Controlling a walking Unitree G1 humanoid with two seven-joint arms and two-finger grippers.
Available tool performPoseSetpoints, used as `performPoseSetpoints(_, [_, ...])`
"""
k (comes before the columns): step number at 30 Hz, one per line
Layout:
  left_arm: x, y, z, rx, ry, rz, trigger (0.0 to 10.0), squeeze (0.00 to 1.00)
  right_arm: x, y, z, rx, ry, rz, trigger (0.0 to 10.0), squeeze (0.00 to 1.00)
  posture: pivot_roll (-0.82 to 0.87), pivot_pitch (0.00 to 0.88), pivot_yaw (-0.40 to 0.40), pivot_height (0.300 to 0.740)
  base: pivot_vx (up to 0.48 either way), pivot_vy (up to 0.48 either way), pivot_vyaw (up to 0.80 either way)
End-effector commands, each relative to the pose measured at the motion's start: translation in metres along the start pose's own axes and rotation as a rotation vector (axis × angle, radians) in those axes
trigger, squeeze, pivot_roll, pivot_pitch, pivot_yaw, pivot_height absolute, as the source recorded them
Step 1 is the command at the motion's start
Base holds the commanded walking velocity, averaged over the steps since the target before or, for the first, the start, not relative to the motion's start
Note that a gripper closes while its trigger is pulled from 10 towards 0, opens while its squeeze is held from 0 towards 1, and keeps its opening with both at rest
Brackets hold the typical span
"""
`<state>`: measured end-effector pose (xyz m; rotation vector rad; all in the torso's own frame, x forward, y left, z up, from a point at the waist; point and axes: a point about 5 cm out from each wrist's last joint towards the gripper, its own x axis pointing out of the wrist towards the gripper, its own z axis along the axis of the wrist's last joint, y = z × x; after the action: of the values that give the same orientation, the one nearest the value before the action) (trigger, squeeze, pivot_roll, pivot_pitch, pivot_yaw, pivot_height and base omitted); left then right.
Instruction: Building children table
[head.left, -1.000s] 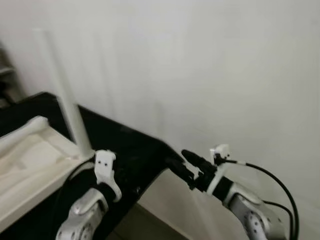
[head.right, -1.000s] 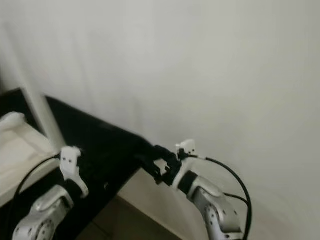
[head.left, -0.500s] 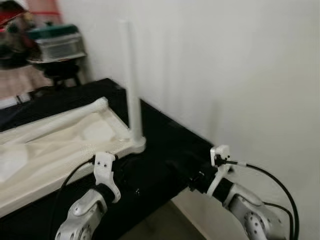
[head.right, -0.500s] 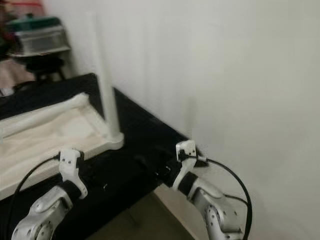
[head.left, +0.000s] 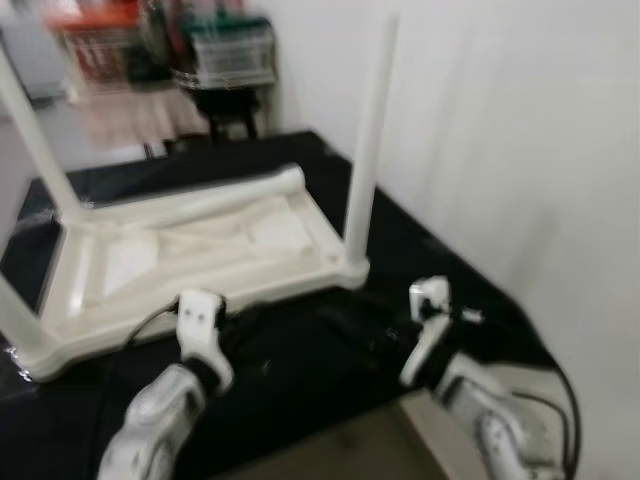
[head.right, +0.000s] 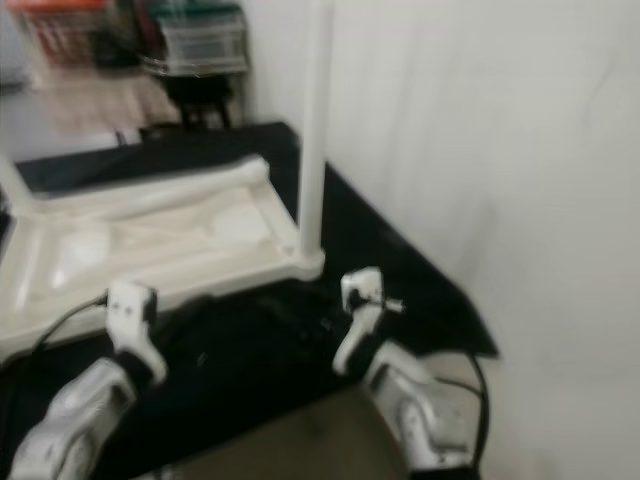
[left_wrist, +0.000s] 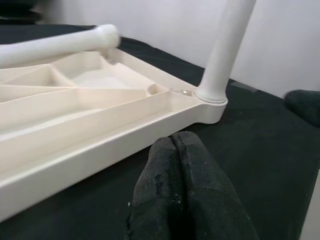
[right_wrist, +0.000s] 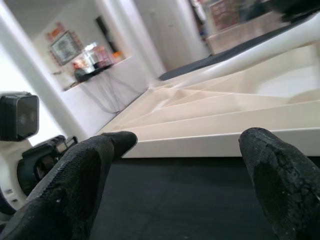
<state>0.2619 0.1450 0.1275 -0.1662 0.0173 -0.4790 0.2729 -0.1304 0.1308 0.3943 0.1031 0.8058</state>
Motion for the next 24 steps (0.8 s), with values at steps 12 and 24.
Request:
performPoseSetpoints(12, [-0.0001, -0.0009, -0.003, -0.008, 0.01, 0.003, 10.0, 0.0, -0.0026, -0.0031, 0.0012, 0.016, -0.003, -0.006, 10.0, 0.0, -0.05, 0.0, -0.025, 0.74, 0.0, 0.0, 0.52])
performPoseSetpoints(24, [0.0, 0.0001, -0.0022, -0.013, 0.006, 0.007, 10.0, 0.0, -0.0022, -0.0011, 0.0015, -0.016, -0.002, 0.01, 10.0, 0.0, -0.06, 0.0, -0.021, 0.74, 0.0, 0.0, 0.26])
